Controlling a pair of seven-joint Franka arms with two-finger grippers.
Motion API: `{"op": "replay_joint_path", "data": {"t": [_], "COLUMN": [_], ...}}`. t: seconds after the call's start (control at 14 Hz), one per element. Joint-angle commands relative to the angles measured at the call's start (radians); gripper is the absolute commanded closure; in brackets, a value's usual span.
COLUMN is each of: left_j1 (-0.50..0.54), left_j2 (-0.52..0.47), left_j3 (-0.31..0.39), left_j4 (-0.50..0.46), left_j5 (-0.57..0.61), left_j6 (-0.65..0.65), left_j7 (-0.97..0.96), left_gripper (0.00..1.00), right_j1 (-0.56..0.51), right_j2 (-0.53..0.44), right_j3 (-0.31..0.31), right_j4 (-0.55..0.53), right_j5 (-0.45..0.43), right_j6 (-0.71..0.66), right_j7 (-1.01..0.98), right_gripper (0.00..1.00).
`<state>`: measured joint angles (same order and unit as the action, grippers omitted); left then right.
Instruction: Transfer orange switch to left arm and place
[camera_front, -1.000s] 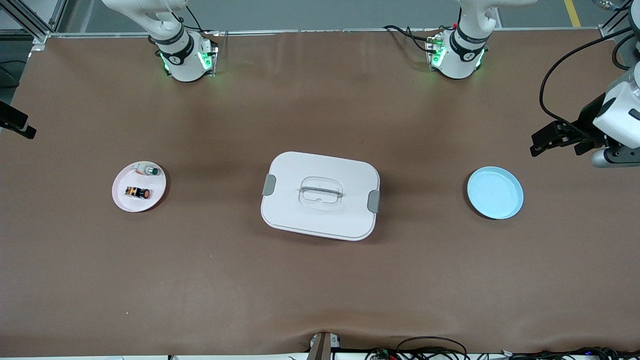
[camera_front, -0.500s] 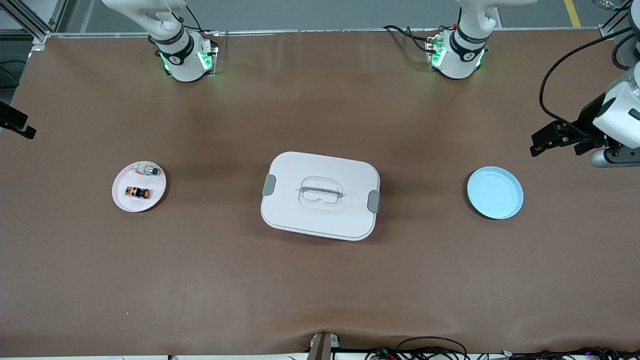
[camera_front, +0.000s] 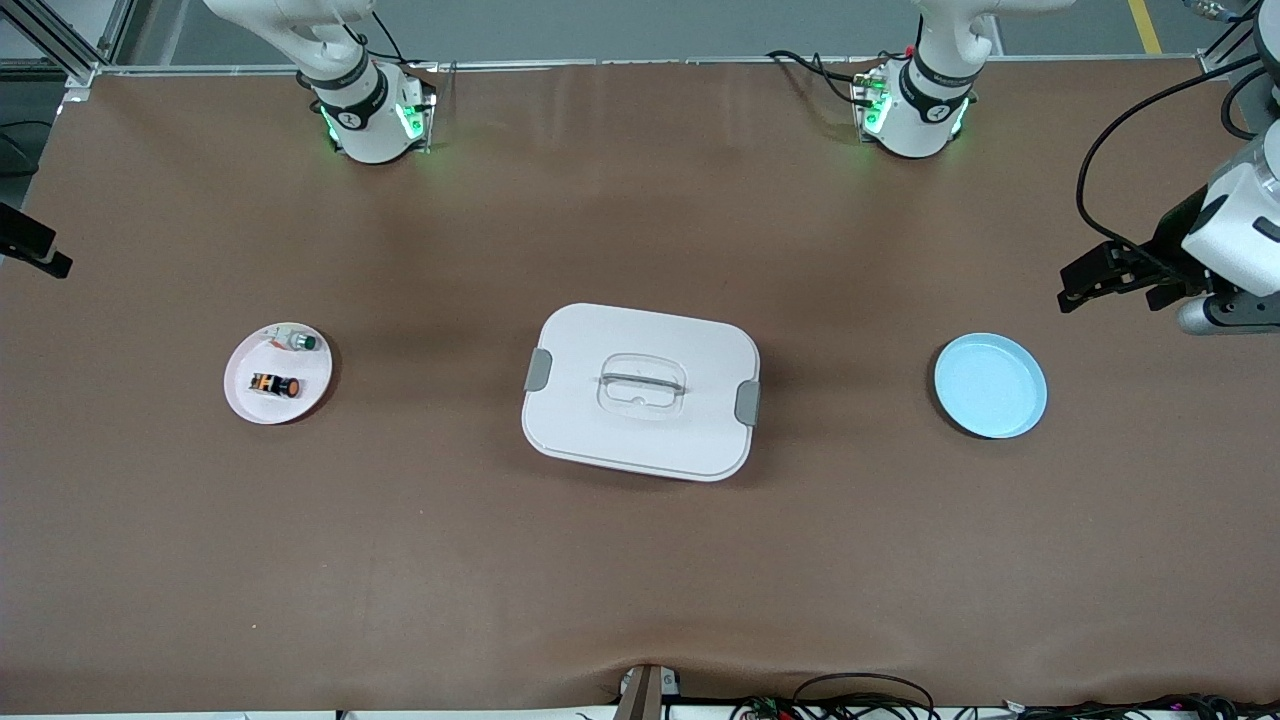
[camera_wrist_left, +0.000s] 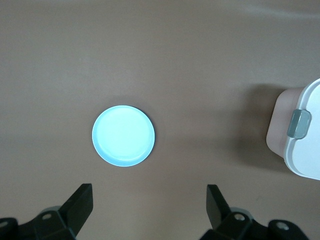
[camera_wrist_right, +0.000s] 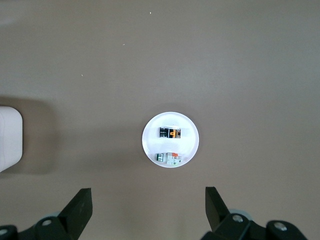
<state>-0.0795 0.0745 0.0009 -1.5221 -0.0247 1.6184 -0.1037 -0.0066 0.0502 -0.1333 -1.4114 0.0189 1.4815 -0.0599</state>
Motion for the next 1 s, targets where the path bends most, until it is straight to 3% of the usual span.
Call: {"op": "replay_joint_path", "data": {"t": [0.0, 0.71, 0.93], "left_j1": [0.001, 0.006, 0.003], "left_j2": [0.007, 0.007, 0.007], "left_j3": [0.001, 0.001, 0.001], "left_j4": [0.022, 0.022, 0.022], "left_j5": [0.003, 0.005, 0.003], "left_j6": [-0.017, -0.017, -0.017], "left_j7": [0.012, 0.012, 0.012], "left_gripper": [0.00, 0.00, 0.00], "right_j1": [-0.007, -0.019, -0.055], "right_j2": [-0.023, -0.015, 0.026], "right_j3": [0.003, -0.003, -0.002], "right_j4": [-0.026, -0.021, -0.023], "right_j5": [0.003, -0.020, -0.019], "right_j6": [0.010, -0.004, -0.007], "right_j7": [0.003, 0.012, 0.006], "right_gripper": [0.00, 0.00, 0.00]}}
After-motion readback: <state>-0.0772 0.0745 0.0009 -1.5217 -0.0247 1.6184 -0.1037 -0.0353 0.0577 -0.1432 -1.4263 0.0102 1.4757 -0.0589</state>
